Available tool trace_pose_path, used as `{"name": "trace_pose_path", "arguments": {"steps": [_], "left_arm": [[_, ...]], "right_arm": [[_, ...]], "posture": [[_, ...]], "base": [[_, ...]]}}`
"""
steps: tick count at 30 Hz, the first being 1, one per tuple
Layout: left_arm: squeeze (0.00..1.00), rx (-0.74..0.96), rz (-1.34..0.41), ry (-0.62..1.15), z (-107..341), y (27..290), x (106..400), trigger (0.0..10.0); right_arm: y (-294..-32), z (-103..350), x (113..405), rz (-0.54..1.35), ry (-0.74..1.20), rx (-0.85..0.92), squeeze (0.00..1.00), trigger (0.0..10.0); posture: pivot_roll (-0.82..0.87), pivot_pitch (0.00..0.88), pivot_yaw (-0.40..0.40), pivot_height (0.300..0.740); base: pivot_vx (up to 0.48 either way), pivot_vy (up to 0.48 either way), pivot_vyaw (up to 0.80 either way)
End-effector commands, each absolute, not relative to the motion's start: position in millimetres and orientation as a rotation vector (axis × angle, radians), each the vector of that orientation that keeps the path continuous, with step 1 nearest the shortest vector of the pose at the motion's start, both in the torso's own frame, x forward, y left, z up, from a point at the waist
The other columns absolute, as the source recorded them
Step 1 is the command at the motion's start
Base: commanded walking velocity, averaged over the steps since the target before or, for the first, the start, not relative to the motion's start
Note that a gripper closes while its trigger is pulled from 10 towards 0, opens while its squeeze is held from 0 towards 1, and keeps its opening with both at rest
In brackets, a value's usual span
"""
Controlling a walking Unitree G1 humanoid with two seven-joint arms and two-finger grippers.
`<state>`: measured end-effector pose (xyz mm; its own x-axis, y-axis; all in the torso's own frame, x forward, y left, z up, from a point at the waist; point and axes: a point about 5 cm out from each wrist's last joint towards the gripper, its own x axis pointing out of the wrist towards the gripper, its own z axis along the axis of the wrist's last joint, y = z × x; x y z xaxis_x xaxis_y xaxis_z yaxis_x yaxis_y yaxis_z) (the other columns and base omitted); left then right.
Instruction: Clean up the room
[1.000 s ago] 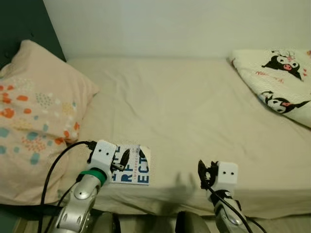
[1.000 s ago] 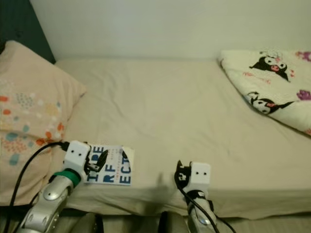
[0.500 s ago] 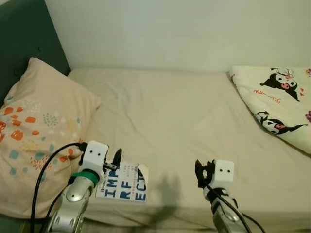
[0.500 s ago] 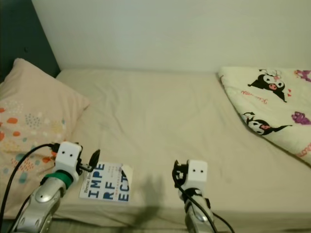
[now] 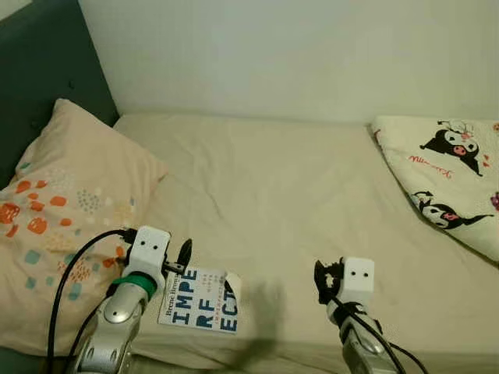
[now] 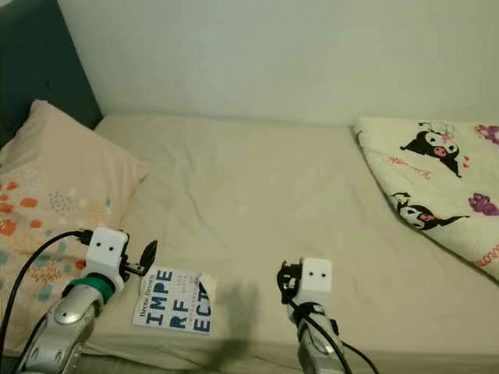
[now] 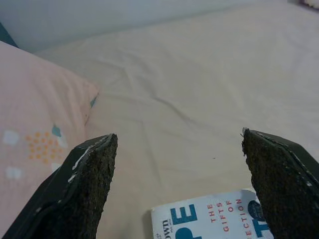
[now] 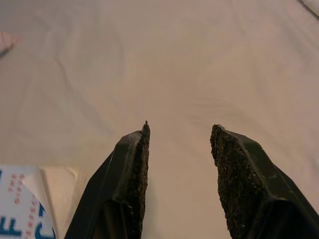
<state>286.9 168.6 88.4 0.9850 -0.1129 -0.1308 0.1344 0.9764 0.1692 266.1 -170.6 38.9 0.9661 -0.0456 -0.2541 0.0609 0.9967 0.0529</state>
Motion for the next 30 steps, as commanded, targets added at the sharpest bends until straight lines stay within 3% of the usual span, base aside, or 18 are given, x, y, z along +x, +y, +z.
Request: {"name": "trace_pose_path", "arguments": {"steps": [1,7,18,30], "left_arm": [[0.00,0.142,-0.136,0.155,82,160,288,10.0],[0.00,0.149,-0.133,0.148,83,157,289,10.0],[0.00,0.191,-0.064,0.153,89,185,292,10.0],[0.00,0.132,-0.081,0.163,86,165,300,10.0]], "right_arm": [[-174,34,264,-0.029,0.291,0.051,0.00,10.0],[-180,38,270,-0.049,0.272,0.027,0.00,10.0],[-168,30,276,-0.075,0.320,0.048,0.00,10.0],[-181,32,281,-0.105,0.314,0.001,0.00,10.0]], "posture": [[0.08,0.000,0.025,0.740],[0.08,0.000,0.010,0.740],[0.14,0.000,-0.013,0.740],[0.10,0.000,0.027,0.740]], "base": [[0.000,0.000,0.00],[0.000,0.000,0.00],[0.000,0.000,0.00],[0.000,0.000,0.00]]}}
